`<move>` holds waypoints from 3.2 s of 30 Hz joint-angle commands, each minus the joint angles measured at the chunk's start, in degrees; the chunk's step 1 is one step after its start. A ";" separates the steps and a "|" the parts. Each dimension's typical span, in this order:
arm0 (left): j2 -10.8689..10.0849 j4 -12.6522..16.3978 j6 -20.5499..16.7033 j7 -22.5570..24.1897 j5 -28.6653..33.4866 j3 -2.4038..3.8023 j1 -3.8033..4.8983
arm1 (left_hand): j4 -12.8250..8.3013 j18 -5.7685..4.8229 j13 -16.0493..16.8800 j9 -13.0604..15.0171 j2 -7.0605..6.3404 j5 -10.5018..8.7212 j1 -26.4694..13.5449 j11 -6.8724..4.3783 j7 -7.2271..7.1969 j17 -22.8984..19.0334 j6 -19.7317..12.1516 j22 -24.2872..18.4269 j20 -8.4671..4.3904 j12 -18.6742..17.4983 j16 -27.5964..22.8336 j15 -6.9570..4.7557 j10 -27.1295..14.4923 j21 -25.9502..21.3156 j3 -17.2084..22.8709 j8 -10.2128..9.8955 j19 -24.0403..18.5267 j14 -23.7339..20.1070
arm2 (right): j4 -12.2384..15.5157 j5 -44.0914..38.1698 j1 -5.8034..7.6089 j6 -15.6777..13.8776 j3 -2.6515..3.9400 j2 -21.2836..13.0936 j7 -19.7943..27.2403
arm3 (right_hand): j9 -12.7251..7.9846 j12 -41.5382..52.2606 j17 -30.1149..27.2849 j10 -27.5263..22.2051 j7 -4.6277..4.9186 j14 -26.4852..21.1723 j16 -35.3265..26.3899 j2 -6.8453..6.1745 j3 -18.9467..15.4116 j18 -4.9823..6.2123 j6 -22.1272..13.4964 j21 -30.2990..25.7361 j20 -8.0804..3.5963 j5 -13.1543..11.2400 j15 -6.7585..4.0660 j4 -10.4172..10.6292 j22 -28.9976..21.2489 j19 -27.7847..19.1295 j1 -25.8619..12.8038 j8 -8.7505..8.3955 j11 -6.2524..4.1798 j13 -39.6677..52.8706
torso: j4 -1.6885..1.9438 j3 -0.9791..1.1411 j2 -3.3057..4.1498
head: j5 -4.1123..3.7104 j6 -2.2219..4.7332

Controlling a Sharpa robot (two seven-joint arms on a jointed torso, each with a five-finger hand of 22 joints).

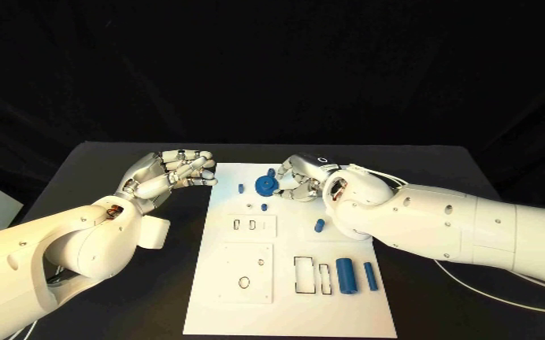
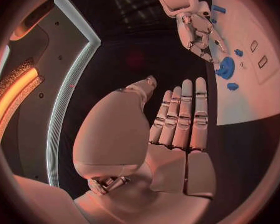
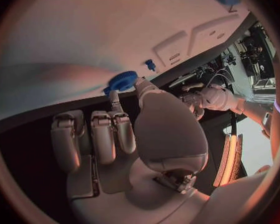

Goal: Assemble the parts on the task board

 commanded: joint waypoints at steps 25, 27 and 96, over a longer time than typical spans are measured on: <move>0.67 -1.35 0.90 0.43 -0.19 0.01 -0.03 | -0.42 0.16 0.08 0.13 0.34 0.07 -0.16 -0.16 -0.07 0.19 -0.38 0.14 0.01 -0.18 0.29 -0.02 -0.35 0.21 0.15 -0.25 -0.40 -0.48 | 1.66 23.53 1.31 3.16 0.04 -20.68 22.59 | -0.55 -0.28 13.06 5.49 0.67 5.62 0.09 -4.07 4.30 -0.39 -0.03 0.31 0.23 -1.83 0.12 -4.40 15.06 6.00 8.52 -1.75 0.13 14.56 | -1.33 1.04 -1.09 | -0.89 0.34; 0.71 -1.39 0.93 0.44 -0.19 0.01 -0.05 | -0.42 0.16 0.08 0.13 0.34 0.07 -0.16 -0.16 -0.07 0.19 -0.38 0.14 0.01 -0.18 0.29 -0.02 -0.35 0.21 0.15 -0.25 -0.40 -0.48 | 1.18 23.04 1.05 3.41 0.01 -20.81 22.24 | -0.56 -0.32 13.05 5.46 0.67 5.62 0.09 -4.15 4.28 -0.39 -0.07 0.31 0.23 -1.84 0.12 -4.44 15.06 6.00 8.57 -1.78 0.14 14.53 | -1.35 1.09 -1.09 | -0.89 0.28; 0.21 -1.49 1.03 0.12 -0.25 0.00 -0.08 | -0.60 0.16 0.11 0.23 0.42 0.07 -0.22 -0.14 -0.04 0.52 -0.40 0.24 0.02 -0.13 0.54 0.00 -0.36 0.39 0.31 -0.26 -0.56 -0.71 | -5.01 20.59 -3.25 -0.24 -0.14 -14.74 18.29 | 0.57 0.32 13.83 5.95 -1.52 5.79 0.29 -0.22 11.60 -0.39 7.13 0.31 -1.25 -5.91 -1.62 -5.58 15.06 6.00 9.51 1.28 -1.75 15.05 | -1.20 0.91 -1.09 | 0.06 -1.72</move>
